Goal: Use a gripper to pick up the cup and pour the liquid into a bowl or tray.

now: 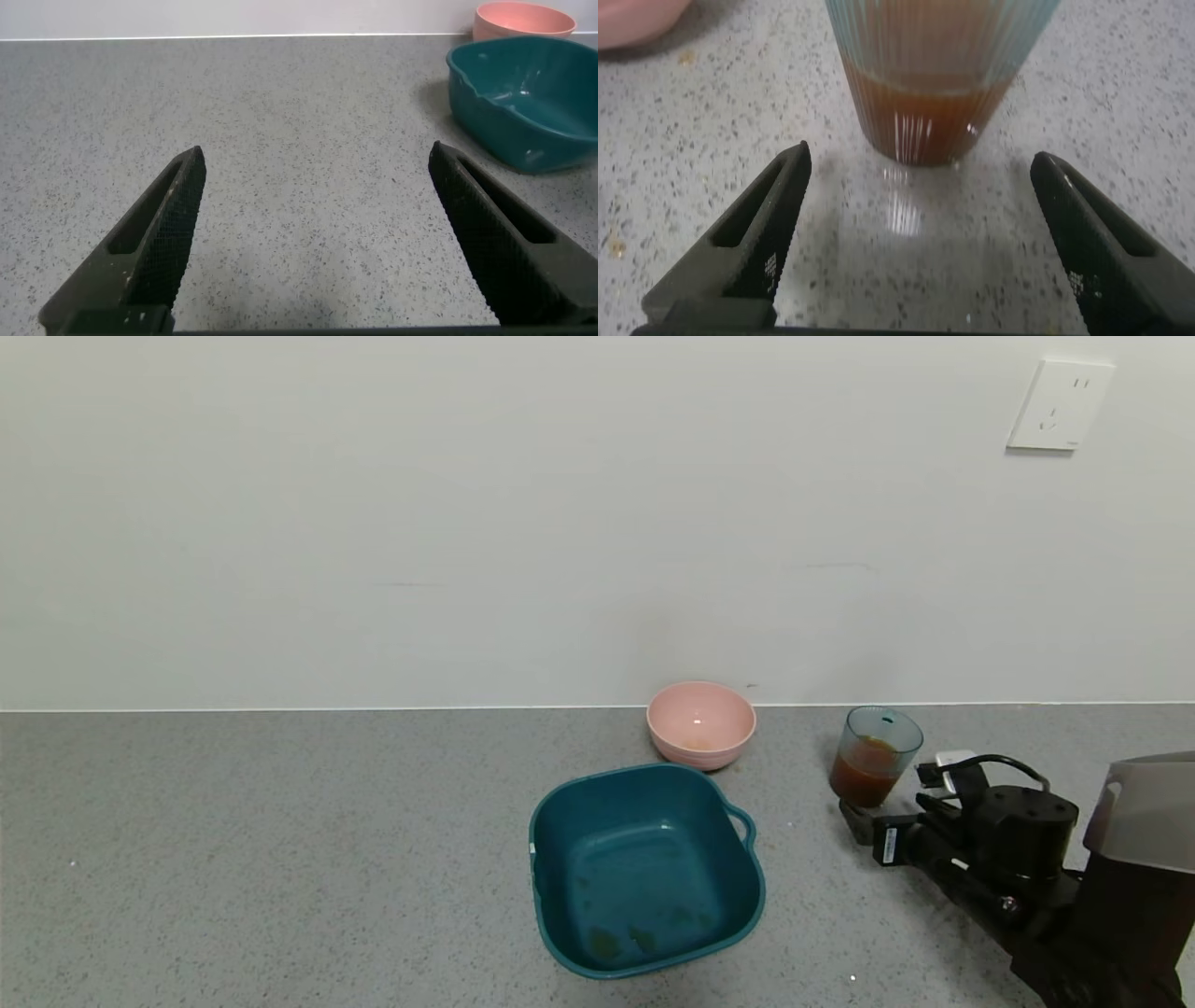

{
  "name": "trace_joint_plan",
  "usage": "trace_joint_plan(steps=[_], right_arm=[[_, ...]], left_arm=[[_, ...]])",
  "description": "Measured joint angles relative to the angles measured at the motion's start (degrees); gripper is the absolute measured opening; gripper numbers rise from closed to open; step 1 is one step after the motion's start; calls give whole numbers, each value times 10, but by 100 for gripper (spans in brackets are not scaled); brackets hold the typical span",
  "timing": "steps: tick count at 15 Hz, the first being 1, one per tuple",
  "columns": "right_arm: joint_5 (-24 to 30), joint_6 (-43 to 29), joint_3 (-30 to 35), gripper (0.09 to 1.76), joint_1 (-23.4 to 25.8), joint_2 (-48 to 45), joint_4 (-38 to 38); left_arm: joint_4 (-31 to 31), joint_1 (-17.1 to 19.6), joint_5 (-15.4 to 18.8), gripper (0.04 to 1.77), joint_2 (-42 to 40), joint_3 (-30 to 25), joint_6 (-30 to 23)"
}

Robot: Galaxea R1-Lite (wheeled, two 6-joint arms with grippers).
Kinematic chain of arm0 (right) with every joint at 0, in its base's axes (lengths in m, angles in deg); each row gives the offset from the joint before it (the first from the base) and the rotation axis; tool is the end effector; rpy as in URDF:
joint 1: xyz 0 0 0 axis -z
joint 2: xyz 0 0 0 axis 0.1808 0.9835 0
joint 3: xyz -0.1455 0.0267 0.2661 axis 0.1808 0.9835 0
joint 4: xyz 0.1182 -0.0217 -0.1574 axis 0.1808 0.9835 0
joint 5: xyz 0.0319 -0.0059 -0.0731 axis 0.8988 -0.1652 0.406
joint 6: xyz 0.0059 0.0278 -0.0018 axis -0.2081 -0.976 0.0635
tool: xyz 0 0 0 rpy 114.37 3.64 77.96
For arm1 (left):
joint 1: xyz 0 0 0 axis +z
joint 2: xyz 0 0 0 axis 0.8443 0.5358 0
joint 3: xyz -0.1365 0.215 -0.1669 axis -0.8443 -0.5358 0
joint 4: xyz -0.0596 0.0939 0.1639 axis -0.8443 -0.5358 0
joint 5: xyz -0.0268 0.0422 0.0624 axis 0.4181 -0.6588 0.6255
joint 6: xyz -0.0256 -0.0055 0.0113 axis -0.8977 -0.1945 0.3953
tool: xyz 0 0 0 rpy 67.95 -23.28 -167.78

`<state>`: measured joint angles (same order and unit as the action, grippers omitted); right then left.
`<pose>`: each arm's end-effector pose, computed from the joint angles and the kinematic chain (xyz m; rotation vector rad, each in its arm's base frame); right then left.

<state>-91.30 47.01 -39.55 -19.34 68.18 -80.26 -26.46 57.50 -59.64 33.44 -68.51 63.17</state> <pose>0.3235 0.0481 0.0135 -0.0074 0.2504 0.0602 -0.0126 0.0000 0.0765 -0.0314 -0.0053 -0.0006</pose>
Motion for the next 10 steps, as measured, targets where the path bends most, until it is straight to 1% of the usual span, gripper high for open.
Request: trace_joint_plan(steps=[10], right_arm=[[2,-1,-95,171,14,42,0]], left_arm=[[0,0,0,172,0,0,0]])
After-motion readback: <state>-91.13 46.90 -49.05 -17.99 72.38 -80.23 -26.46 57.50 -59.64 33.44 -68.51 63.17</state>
